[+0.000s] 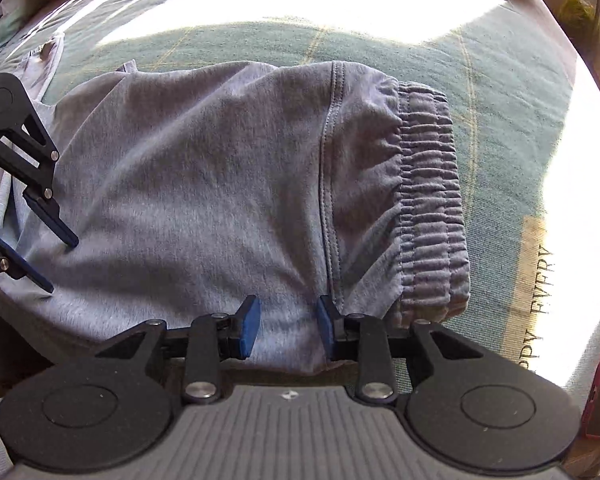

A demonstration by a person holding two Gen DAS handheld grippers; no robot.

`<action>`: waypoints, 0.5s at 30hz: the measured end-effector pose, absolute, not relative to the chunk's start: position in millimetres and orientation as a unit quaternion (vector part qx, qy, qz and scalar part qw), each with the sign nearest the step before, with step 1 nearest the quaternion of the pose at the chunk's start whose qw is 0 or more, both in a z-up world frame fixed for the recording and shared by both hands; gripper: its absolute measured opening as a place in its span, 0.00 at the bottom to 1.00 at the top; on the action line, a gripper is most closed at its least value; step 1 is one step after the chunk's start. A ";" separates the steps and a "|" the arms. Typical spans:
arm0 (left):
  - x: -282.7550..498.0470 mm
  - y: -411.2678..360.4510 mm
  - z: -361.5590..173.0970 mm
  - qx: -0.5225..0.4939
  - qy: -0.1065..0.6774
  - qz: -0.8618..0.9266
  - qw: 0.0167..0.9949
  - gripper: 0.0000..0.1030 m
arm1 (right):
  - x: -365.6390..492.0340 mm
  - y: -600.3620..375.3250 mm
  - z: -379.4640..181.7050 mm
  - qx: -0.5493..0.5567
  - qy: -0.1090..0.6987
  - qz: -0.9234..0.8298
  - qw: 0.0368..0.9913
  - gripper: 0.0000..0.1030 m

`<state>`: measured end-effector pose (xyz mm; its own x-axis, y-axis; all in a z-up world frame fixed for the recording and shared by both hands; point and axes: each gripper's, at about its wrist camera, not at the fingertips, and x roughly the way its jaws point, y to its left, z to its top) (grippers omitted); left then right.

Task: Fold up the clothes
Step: 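Release the waistband from both tools onto the folded sweatpants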

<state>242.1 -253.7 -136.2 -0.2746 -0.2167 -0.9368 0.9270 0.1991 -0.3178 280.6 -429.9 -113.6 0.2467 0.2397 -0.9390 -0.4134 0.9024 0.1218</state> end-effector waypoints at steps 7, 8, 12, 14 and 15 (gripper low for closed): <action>242.2 -252.1 -121.9 0.299 0.584 -0.559 0.508 0.54 | 288.6 -427.5 -108.0 -0.071 0.591 0.200 0.778 0.35; 244.9 -248.5 -116.7 0.294 0.583 -0.556 0.515 0.54 | 290.6 -423.9 -103.5 -0.078 0.591 0.200 0.777 0.35; 269.8 -225.9 -93.3 0.245 0.589 -0.525 0.563 0.54 | 298.2 -409.8 -83.9 -0.099 0.578 0.212 0.782 0.37; 288.5 -209.9 -81.4 0.208 0.596 -0.501 0.592 0.54 | 303.4 -403.5 -76.0 -0.096 0.570 0.222 0.785 0.37; 298.7 -201.4 -76.1 0.191 0.599 -0.487 0.607 0.54 | 307.7 -397.5 -73.6 -0.096 0.566 0.230 0.786 0.37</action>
<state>298.7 -201.4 -76.1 -0.1914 -0.3622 -0.9122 0.8187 0.4537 -0.3519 307.7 -397.5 -73.6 0.2530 0.2531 -0.9338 -0.4706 0.8755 0.1098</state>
